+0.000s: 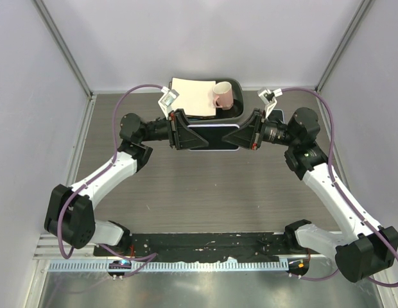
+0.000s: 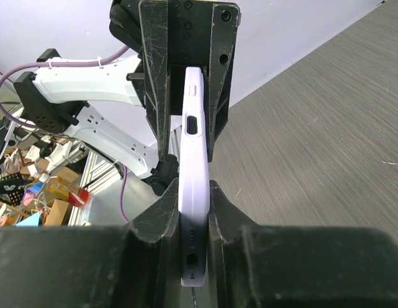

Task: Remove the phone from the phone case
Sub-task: Remove the phone case from the phone.

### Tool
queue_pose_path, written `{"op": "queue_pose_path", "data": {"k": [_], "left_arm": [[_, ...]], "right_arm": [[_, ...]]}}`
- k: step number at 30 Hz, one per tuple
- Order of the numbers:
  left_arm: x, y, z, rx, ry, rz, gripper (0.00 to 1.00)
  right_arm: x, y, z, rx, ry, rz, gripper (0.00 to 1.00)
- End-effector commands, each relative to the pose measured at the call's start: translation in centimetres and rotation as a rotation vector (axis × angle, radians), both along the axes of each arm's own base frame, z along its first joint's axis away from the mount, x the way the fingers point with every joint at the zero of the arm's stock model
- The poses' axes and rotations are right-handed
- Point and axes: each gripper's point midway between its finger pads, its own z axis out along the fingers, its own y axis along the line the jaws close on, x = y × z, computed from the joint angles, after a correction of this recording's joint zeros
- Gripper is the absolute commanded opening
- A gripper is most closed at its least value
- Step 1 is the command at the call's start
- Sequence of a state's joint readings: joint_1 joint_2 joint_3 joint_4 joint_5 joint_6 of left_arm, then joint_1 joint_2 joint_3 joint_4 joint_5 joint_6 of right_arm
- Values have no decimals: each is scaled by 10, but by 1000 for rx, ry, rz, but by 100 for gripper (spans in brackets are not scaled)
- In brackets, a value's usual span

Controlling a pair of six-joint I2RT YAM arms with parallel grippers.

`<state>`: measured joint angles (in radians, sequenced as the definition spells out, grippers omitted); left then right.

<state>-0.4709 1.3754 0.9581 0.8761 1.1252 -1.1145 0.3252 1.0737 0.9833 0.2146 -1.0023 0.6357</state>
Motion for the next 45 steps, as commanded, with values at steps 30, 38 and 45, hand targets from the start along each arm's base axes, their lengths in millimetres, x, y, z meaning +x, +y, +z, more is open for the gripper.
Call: {"op": "queue_pose_path", "data": {"k": [30, 38, 45], "left_arm": [[-9, 10, 41, -102, -105, 4, 0], [-11, 13, 48, -125, -106, 6, 0], [-13, 14, 48, -127, -89, 6, 0]], "right_arm": [[-37, -23, 38, -54, -279, 194, 73], [-45, -27, 14, -84, -326, 247, 65], [-49, -25, 1, -102, -369, 279, 48]]}}
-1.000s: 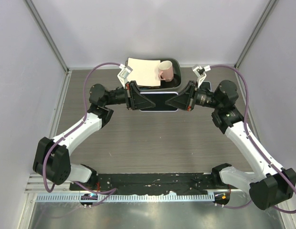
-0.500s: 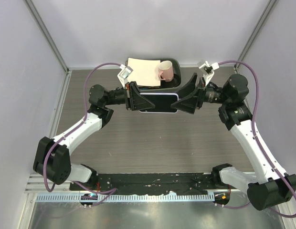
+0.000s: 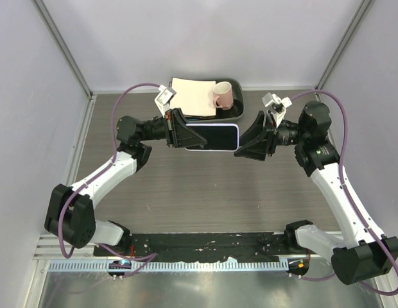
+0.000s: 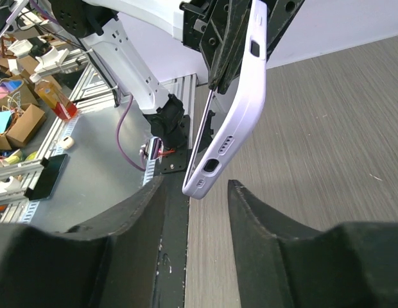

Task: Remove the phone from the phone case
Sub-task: Remove the phone case from the phone.

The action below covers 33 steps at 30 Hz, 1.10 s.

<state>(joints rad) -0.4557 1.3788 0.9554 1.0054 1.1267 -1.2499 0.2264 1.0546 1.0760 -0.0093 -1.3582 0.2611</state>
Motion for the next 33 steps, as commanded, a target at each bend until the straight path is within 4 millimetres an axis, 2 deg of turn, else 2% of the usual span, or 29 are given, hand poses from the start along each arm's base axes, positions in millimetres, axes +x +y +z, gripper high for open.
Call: {"op": "queue_pose_path", "data": {"k": [1, 9, 12, 13, 15, 19, 24, 33], "left_arm": [[-8, 7, 32, -83, -108, 27, 0], [-5, 6, 29, -79, -94, 29, 0], [-3, 5, 26, -73, -84, 30, 0], [-4, 5, 26, -71, -80, 28, 0], [-2, 5, 24, -67, -74, 30, 0], [0, 3, 20, -51, -41, 22, 0], [-1, 0, 11, -20, -4, -8, 0], [-19, -1, 10, 11, -19, -88, 0]], "right_arm": [[-11, 0, -1, -2, -98, 40, 44], [-6, 5, 1, -2, -133, 23, 23], [-5, 5, 1, -1, -150, 15, 12], [-5, 5, 1, -1, -159, 20, 6], [-8, 4, 1, -3, -175, 28, 1], [-15, 3, -1, -22, -263, 64, 1], [-22, 4, 8, -15, -361, 92, 1], [-20, 4, 8, -20, -431, 88, 1]]}}
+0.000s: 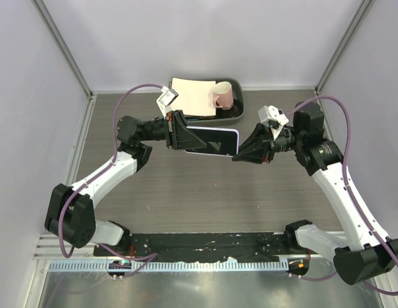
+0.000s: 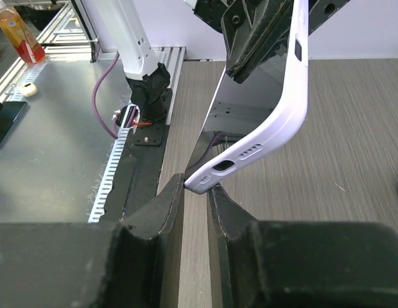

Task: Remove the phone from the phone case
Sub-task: Remove the phone case from the phone.

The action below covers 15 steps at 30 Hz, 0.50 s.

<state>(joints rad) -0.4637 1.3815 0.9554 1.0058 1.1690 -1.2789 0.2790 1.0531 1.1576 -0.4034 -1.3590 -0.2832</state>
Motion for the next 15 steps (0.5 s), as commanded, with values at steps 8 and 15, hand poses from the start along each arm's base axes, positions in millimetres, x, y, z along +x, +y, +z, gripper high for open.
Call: {"op": "queue_pose_path", "data": {"k": [8, 15], "left_arm": [[-33, -8, 14, -1, -44, -135, 0], [-55, -9, 13, -5, -55, -203, 0]], "right_arm": [[8, 1, 24, 28, -252, -24, 1], [27, 3, 12, 22, -280, -80, 1]]}}
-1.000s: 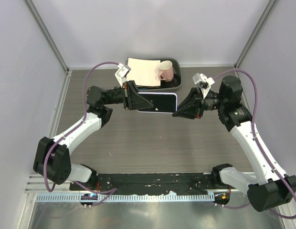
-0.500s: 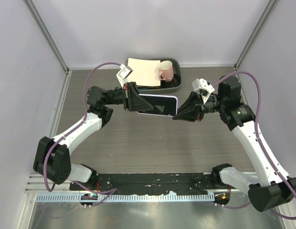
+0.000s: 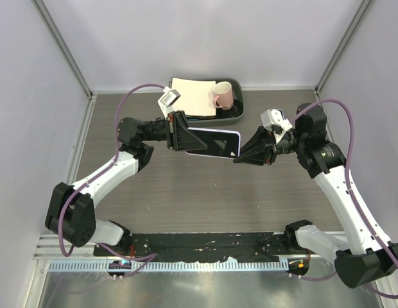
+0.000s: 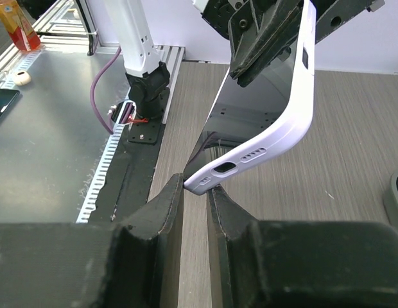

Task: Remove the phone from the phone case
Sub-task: Remove the phone case from the phone.

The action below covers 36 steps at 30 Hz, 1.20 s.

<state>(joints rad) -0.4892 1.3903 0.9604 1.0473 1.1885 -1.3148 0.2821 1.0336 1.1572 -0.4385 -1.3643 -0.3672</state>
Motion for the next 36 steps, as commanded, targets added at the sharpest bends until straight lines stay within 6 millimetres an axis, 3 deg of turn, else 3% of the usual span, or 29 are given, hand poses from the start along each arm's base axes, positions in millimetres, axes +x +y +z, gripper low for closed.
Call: {"op": "queue_pose_path", "data": {"k": [1, 12, 21, 28, 34, 36], "left_arm": [[-47, -5, 12, -2, -44, -162, 0], [-63, -11, 8, 7, -38, -224, 0], [-77, -12, 7, 15, -52, -270, 0], [-83, -11, 10, 8, -61, -285, 0], [-88, -11, 14, -1, -62, -295, 0], [-92, -13, 16, -4, -64, -305, 0]], "right_arm": [[36, 4, 13, 27, -223, -101, 1], [62, 1, 4, 26, -231, -177, 1], [90, 0, 16, 126, -159, -282, 1], [100, 3, 18, 157, -98, -303, 1], [96, 5, 10, 166, -90, -277, 1], [104, 3, 5, 144, -100, -307, 1]]}}
